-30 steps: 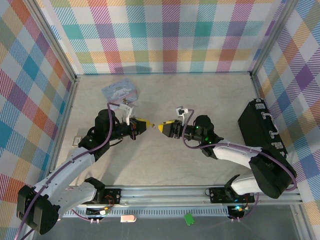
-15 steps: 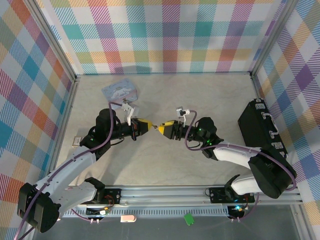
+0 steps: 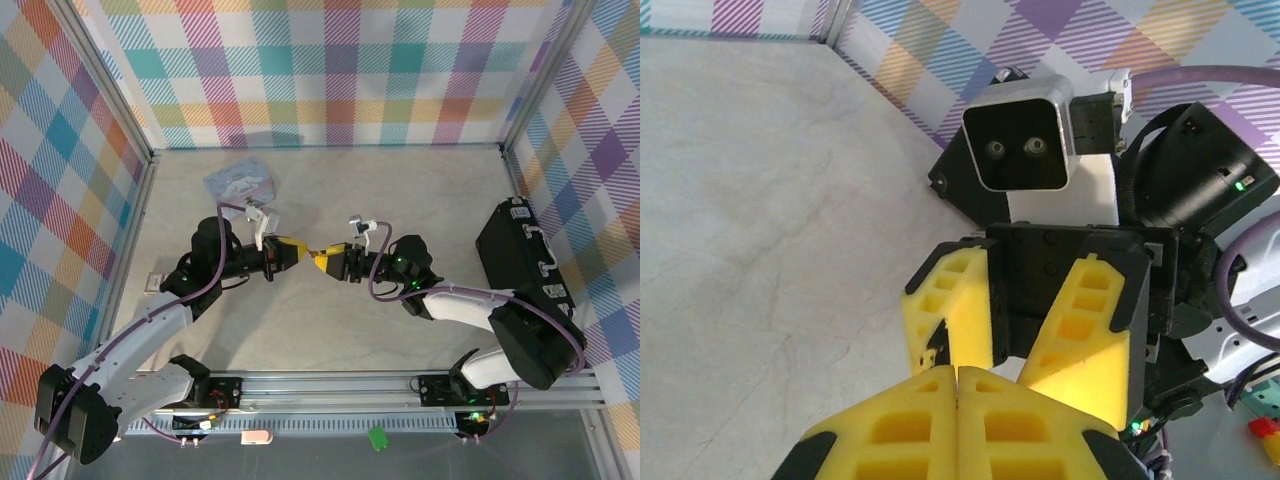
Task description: Unlock a padlock with a key
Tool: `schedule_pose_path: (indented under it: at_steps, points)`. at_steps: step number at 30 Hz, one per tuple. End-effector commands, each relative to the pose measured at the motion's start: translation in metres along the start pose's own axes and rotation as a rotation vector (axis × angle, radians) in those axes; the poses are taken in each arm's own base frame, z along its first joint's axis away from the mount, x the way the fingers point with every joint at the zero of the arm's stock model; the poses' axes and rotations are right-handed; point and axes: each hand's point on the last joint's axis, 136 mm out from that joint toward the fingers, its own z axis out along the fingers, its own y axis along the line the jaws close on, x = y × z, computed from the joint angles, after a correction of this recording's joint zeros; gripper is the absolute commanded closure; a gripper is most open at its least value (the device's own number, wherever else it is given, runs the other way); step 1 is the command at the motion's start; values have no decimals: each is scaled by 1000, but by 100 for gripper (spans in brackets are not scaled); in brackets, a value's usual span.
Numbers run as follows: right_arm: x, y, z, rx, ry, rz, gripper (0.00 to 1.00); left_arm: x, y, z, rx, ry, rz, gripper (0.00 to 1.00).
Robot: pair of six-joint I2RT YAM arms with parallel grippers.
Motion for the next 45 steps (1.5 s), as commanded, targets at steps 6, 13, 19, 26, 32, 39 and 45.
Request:
schedule_pose_path:
  at_steps: [6,13,19,26,32,39,45]
  points:
    - [-3,17,5,-82,11,-34,67,-1,-13,4,61,2,15,100]
    - [-4,17,4,-73,3,-43,73,4,-10,8,62,20,3,100]
    - [-4,17,5,-68,10,-44,80,5,-10,9,63,24,1,100]
    - [-6,16,3,-47,2,-52,88,7,-8,11,60,31,0,100]
    - [-7,16,1,-27,-1,-57,96,7,-5,11,44,26,0,100]
    - [-7,7,-3,40,-13,-42,100,6,2,9,-10,19,-5,82]
    - [-4,-10,-6,155,9,-22,100,0,17,-2,-127,-34,-11,55]
